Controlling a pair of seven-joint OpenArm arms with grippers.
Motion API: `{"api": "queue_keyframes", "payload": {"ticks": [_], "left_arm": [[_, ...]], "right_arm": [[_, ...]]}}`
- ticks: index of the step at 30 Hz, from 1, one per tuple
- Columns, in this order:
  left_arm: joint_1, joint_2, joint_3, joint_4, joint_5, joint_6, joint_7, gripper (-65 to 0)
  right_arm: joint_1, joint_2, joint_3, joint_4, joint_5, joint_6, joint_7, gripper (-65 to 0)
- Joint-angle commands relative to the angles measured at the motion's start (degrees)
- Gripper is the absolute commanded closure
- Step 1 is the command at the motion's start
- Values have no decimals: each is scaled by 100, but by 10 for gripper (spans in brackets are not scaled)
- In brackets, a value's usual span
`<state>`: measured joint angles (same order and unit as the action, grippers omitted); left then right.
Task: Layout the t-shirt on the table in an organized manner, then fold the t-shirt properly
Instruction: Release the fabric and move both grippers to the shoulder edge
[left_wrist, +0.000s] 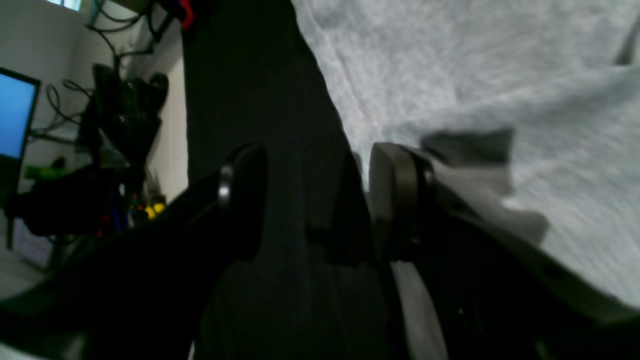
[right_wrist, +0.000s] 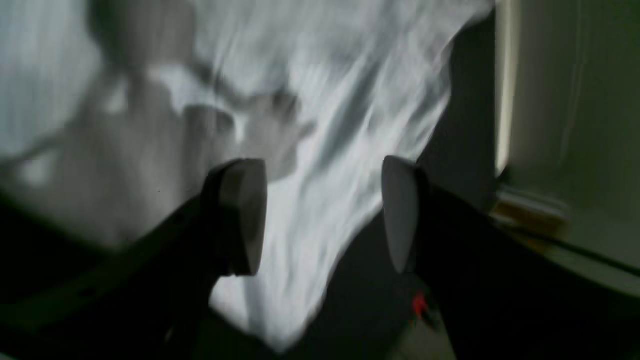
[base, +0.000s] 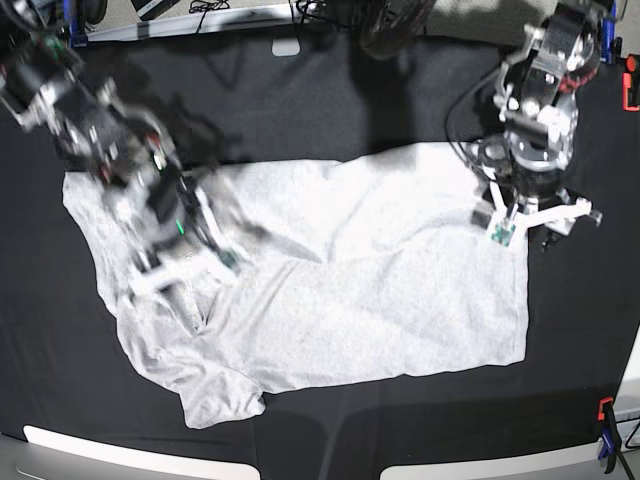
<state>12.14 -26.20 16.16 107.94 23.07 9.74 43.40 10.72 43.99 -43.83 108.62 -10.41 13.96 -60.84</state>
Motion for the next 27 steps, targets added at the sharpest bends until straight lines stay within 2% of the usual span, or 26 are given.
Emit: {"api": "queue_keyframes", "payload": {"ticks": [1,3,5,7,8,10,12,15,22,24,27], "left_arm": [[57,-48,-20,247,-133,-179,-22,-307],[299,-48,-15,507,-573,-675,-17,-307],[542,-48,46,693,-914,-1316,-131,-307],[763,-50,201,769,-966,-1891,-258,-307],[828,-50,299,767,-964,-2028,-269,-307],[894,-50,498,723,-824,-2072,-175,-307],[896,-59,629,634,-352,-2055,-63,-307],[868,-146,645,518,-122,-1851,79,-307],[833,-448,645,-210,94,-1805,48,-305],[833,-446,645,-365,168,-1663,-155,-305],[774,-448,645,-518,435,-1460,-240,-305]], "right_arm": [[-94,254,74,173,-293,-20,-68,-341],[-520,643,74,286,-813,-42,-330,-341],[-901,1023,74,341,-1259,-225,-365,-341],[-1204,1338,74,345,-1451,-326,-363,-341],[-1320,1467,74,345,-1451,-343,-365,-341],[-1497,1672,74,345,-1449,-348,-363,-340],[-1593,1808,74,345,-1429,-365,-363,-341],[-1598,1952,74,345,-1196,-374,-350,-341],[-1598,1980,74,345,-1143,-374,-319,-340],[-1598,1978,74,345,-1117,-374,-317,-340],[-1596,1980,74,345,-739,-372,-181,-340]]}}
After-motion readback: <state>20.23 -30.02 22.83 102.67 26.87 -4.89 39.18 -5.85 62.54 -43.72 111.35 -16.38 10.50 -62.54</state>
